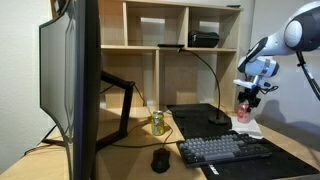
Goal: Move the pink can to the back right corner of the desk
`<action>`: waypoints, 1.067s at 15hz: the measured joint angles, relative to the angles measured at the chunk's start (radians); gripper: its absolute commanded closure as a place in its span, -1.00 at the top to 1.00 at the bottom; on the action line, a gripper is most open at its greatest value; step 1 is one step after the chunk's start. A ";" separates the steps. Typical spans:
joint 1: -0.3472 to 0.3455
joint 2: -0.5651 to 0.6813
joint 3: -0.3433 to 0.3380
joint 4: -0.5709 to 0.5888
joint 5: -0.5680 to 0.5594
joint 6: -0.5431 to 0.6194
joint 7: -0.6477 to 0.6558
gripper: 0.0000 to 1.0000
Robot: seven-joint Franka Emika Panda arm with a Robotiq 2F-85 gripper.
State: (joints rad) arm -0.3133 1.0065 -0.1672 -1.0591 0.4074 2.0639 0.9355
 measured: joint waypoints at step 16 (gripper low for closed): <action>-0.070 -0.300 0.006 -0.237 -0.012 -0.127 -0.511 -0.15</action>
State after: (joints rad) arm -0.3836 0.7064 -0.1609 -1.2964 0.3956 1.9364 0.4242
